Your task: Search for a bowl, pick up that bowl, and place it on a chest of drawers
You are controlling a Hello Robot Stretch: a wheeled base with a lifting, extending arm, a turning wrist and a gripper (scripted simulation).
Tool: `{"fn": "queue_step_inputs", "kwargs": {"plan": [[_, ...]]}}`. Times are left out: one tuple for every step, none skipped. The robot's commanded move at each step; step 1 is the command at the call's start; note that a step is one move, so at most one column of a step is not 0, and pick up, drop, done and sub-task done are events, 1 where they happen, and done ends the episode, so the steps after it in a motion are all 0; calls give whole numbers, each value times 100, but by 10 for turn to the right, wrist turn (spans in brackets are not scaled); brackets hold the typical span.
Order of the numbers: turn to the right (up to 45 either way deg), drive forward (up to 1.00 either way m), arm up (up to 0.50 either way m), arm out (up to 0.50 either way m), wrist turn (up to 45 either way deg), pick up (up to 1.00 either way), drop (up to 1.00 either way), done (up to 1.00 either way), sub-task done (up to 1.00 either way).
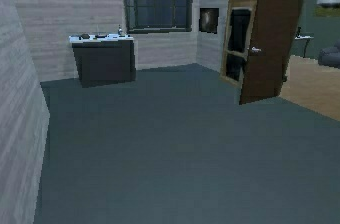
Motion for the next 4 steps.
{"fn": "queue_step_inputs", "kwargs": {"plan": [[0,0,50,0,0,0,0,0,0],[0,0,38,0,0,0,0,0,0],[0,0,0,32,0,0,0,0,0],[0,0,0,0,450,0,0,0,0]]}}
